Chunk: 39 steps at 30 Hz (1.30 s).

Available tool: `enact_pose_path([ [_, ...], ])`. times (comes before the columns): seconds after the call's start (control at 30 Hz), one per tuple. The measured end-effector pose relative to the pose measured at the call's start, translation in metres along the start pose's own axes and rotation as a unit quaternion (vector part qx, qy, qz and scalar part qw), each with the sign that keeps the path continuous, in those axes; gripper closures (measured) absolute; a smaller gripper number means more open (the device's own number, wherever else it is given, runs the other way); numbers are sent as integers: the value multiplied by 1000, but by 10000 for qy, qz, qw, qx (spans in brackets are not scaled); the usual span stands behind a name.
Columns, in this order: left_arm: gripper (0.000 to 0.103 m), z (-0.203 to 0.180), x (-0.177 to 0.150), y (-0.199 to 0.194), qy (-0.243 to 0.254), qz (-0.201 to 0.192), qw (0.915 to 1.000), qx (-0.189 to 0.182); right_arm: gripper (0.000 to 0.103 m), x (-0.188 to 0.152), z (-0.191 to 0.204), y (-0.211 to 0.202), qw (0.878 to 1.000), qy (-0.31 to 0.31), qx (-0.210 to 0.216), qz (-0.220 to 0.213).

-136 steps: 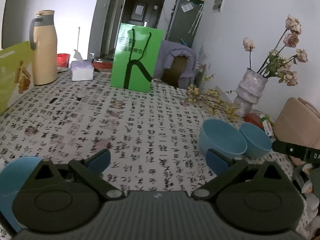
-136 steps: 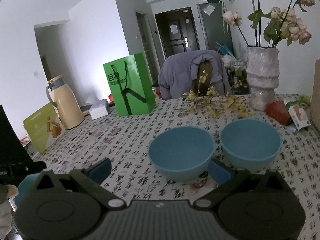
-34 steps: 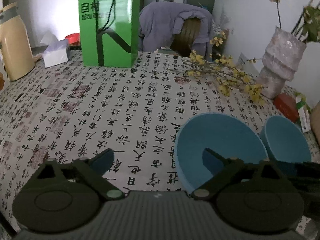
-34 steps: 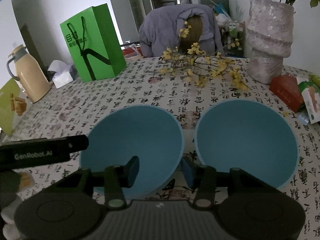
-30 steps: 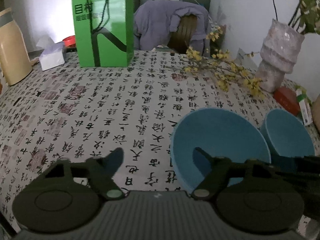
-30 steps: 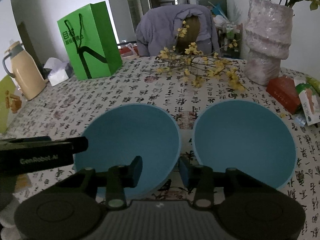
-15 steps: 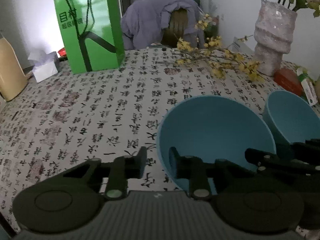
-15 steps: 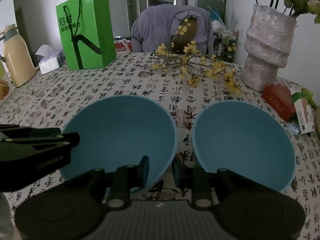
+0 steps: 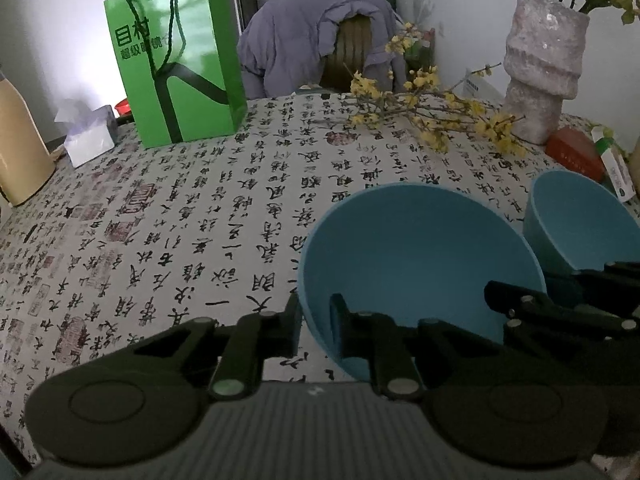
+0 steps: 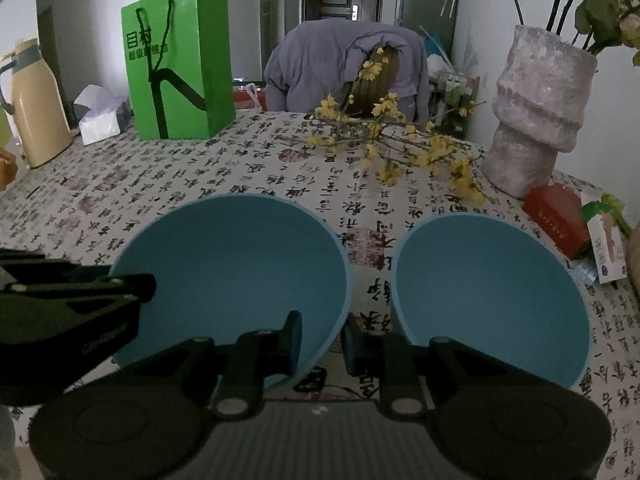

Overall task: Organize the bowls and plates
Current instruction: 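Lift the blue bowl off the table with both grippers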

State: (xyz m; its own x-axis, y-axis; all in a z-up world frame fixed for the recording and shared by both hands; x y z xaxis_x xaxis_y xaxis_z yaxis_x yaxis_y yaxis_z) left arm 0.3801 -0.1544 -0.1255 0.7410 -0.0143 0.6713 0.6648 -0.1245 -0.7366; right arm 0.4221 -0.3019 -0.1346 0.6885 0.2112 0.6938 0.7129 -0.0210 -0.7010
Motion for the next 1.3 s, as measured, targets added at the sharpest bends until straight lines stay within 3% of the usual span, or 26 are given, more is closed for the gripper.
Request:
enact_pose_path([
  [0.5, 87, 1, 4, -14, 17, -286, 9995, 114, 83, 1, 2, -6, 9997, 148, 153, -78],
  [1.07, 87, -13, 9, -39, 437, -863, 9940, 518, 83, 4, 0, -16, 9990, 352, 135, -253],
  [1.3, 87, -13, 8, -40, 426, -855, 9939, 551, 83, 5, -1, -21, 9986, 397, 161, -307],
])
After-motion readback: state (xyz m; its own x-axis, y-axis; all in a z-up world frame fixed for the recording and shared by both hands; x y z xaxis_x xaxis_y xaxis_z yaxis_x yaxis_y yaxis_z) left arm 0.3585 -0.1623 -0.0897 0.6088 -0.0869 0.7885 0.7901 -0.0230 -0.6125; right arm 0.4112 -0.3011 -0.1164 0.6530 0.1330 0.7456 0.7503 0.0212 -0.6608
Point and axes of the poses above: each gripper's, at about its wrist camera, not at the fingertips, and y roughly the way its jaws point, z to its left, x to its top, the point moved 8 cm from there along y, roughly the way its jaws point, and after that the axes turned 13 degrees about -x, right-handed, at the moved point
